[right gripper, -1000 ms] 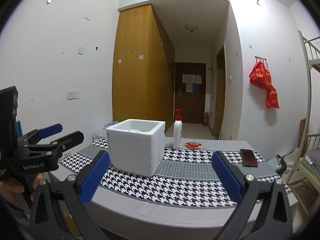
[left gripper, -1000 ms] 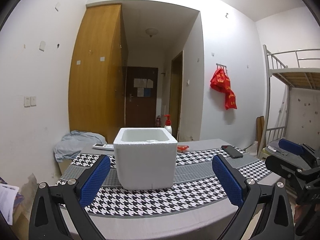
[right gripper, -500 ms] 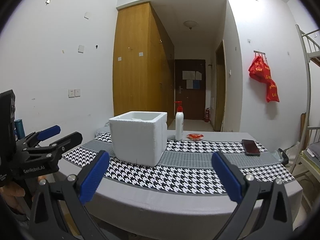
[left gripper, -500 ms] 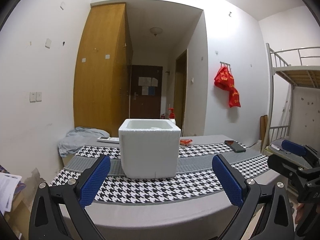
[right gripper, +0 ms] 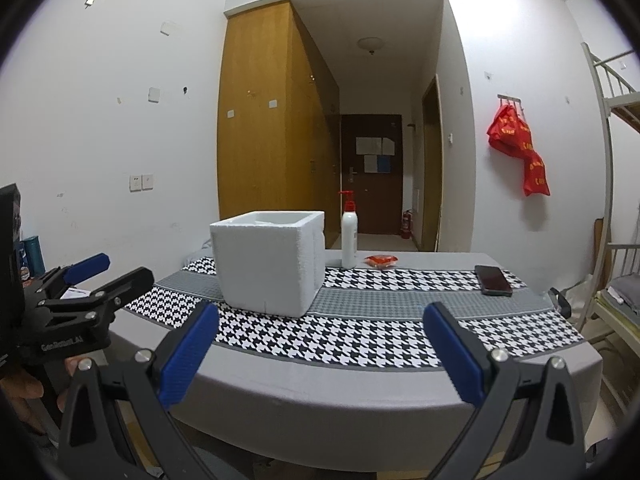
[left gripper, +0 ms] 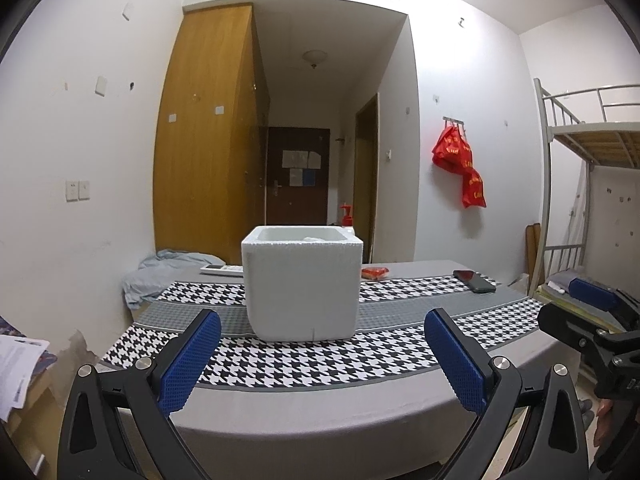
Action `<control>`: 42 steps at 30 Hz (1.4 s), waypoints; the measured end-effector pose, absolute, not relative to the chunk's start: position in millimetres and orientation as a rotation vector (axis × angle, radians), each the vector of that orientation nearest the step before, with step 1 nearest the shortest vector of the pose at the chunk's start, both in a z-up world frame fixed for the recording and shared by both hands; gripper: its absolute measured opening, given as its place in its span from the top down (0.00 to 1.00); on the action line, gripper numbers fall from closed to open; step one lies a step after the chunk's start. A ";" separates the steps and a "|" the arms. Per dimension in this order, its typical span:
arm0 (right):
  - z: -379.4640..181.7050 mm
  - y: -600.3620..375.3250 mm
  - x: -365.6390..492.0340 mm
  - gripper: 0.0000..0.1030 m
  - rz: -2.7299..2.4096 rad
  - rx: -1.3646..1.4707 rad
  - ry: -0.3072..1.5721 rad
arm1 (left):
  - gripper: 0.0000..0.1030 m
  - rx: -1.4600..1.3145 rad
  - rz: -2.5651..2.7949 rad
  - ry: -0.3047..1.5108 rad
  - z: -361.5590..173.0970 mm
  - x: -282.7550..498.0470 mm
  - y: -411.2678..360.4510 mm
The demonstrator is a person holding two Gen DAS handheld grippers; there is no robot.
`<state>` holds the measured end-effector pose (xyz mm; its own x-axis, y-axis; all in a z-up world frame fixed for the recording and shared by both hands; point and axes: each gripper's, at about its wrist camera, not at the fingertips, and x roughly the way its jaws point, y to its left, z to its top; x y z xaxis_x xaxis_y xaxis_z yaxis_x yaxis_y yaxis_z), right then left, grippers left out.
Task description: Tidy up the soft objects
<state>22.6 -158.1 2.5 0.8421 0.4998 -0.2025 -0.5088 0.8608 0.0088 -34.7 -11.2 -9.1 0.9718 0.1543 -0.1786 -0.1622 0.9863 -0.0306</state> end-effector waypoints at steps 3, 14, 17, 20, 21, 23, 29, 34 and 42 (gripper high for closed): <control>2.0 -158.4 20.8 0.00 0.531 -0.042 0.206 | 0.01 -0.035 0.161 0.164 -6.9 -39.1 -12.7; 5.9 -156.8 8.2 0.00 0.535 -0.055 0.186 | 0.01 -0.016 0.166 0.145 -3.6 -50.1 -18.0; 4.5 -155.7 7.2 0.00 0.538 -0.054 0.188 | 0.01 -0.016 0.165 0.146 -4.6 -50.5 -18.3; 2.6 -154.0 5.3 0.00 0.546 -0.062 0.188 | 0.01 -0.014 0.177 0.143 -6.5 -51.3 -17.9; 2.1 -153.6 4.7 0.00 0.545 -0.066 0.188 | 0.01 -0.011 0.181 0.142 -6.8 -52.1 -18.3; 2.2 -153.8 4.4 0.00 0.545 -0.066 0.187 | 0.01 -0.010 0.185 0.143 -6.7 -51.9 -18.1; 1.7 -153.5 4.6 0.00 0.545 -0.066 0.194 | 0.01 -0.010 0.182 0.153 -7.5 -49.9 -17.9; 3.7 -152.9 3.8 0.00 0.546 -0.069 0.193 | 0.01 -0.008 0.181 0.150 -6.5 -50.7 -18.6; 5.1 -152.6 4.1 0.00 0.543 -0.067 0.195 | 0.01 -0.003 0.173 0.144 -7.7 -52.7 -19.6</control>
